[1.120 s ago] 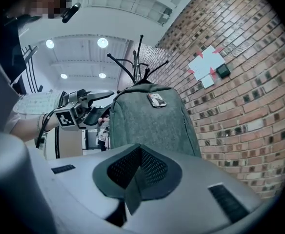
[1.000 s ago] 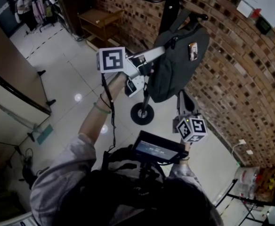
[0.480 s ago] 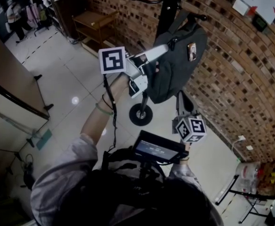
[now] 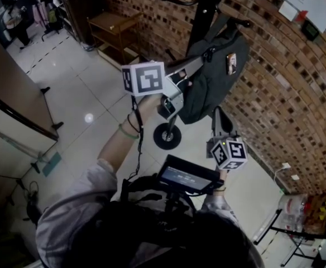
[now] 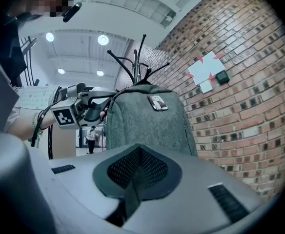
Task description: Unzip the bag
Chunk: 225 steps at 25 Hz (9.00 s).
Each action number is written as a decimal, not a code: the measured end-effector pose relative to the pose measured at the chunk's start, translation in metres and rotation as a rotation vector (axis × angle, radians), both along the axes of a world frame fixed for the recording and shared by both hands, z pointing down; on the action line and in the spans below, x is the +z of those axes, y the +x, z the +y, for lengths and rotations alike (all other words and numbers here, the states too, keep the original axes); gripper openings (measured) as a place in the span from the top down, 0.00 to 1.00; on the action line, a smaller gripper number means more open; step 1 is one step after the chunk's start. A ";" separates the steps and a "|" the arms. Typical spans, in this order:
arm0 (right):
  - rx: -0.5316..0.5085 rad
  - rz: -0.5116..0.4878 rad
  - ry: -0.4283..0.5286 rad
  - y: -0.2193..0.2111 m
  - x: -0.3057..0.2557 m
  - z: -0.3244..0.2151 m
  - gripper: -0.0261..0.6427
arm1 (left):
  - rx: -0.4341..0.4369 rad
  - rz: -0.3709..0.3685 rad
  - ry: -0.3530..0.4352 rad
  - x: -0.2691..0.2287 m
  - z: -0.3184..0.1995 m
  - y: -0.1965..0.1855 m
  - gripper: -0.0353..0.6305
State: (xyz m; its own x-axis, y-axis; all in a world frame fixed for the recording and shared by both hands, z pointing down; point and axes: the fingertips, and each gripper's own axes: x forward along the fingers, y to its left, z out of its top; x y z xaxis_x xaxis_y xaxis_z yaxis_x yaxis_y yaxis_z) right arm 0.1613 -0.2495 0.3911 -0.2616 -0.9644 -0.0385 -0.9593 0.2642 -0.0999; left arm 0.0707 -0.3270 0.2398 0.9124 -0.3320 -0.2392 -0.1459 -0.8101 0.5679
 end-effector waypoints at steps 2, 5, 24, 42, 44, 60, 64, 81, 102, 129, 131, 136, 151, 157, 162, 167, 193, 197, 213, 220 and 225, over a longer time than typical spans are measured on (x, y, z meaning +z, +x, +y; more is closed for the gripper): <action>-0.016 0.017 0.032 -0.003 -0.018 -0.001 0.97 | -0.007 0.001 0.007 0.000 0.000 -0.001 0.92; -0.059 0.039 0.098 -0.009 -0.051 -0.004 0.97 | -0.009 0.028 0.005 -0.001 0.001 -0.004 0.93; -0.144 0.368 0.192 -0.076 -0.165 -0.047 0.79 | -0.038 0.097 -0.029 -0.003 -0.004 -0.011 0.94; -0.066 0.748 0.221 -0.084 -0.165 -0.059 0.89 | -0.023 0.129 -0.015 -0.003 -0.003 -0.011 0.94; -0.069 0.750 0.241 -0.082 -0.168 -0.057 0.93 | -0.022 0.135 -0.015 -0.002 -0.002 -0.012 0.94; -0.113 0.647 0.236 -0.059 -0.181 -0.064 0.96 | -0.050 0.081 0.074 0.014 0.004 -0.015 0.94; -0.107 0.624 0.230 -0.053 -0.183 -0.065 0.96 | -0.039 0.111 0.071 0.019 0.004 -0.018 0.94; -0.108 0.543 0.188 -0.029 -0.184 -0.068 0.95 | -0.089 0.145 0.053 0.053 0.013 -0.029 0.94; -0.129 0.506 0.182 -0.014 -0.188 -0.071 0.94 | -0.174 0.149 0.047 0.100 0.023 -0.037 0.94; -0.125 0.437 0.172 0.009 -0.191 -0.084 0.93 | -0.253 0.038 -0.031 0.184 0.034 -0.033 0.94; -0.126 0.427 0.170 0.011 -0.191 -0.084 0.93 | -0.254 0.035 -0.044 0.192 0.035 -0.031 0.94; -0.132 0.408 0.169 0.012 -0.193 -0.083 0.93 | -0.263 0.002 -0.054 0.207 0.037 -0.028 0.94; -0.131 0.322 0.165 0.024 -0.190 -0.091 0.92 | -0.272 -0.078 -0.032 0.221 0.036 -0.023 0.93; -0.139 0.325 0.168 0.022 -0.187 -0.090 0.92 | -0.269 -0.091 -0.037 0.227 0.036 -0.024 0.93; -0.142 0.294 0.167 0.025 -0.184 -0.091 0.92 | -0.267 -0.120 -0.032 0.234 0.036 -0.020 0.93; -0.155 0.269 0.166 0.025 -0.181 -0.091 0.92 | -0.263 -0.131 -0.049 0.242 0.035 -0.019 0.93; -0.198 0.117 0.149 0.010 -0.121 -0.037 0.95 | -0.444 -0.177 0.025 0.180 0.038 -0.053 0.93; -0.196 0.088 0.114 0.011 -0.092 -0.019 0.95 | -0.467 -0.187 0.033 0.176 0.054 -0.056 0.94; -0.212 -0.015 -0.052 0.000 0.026 0.076 0.97 | -0.522 -0.232 -0.002 0.190 0.130 -0.051 0.93; -0.229 -0.012 -0.061 0.002 0.035 0.094 0.97 | -0.540 -0.231 -0.028 0.200 0.149 -0.043 0.93; -0.238 -0.014 -0.064 -0.002 0.038 0.099 0.97 | -0.549 -0.226 -0.036 0.202 0.154 -0.043 0.93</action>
State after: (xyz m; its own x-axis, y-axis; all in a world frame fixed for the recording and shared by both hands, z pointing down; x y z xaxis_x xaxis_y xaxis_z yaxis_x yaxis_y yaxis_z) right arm 0.1589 -0.1500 0.4296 -0.4813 -0.8764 0.0155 -0.8694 0.4750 -0.1362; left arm 0.0282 -0.1729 0.4416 0.6319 -0.7741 -0.0391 -0.6583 -0.5626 0.5002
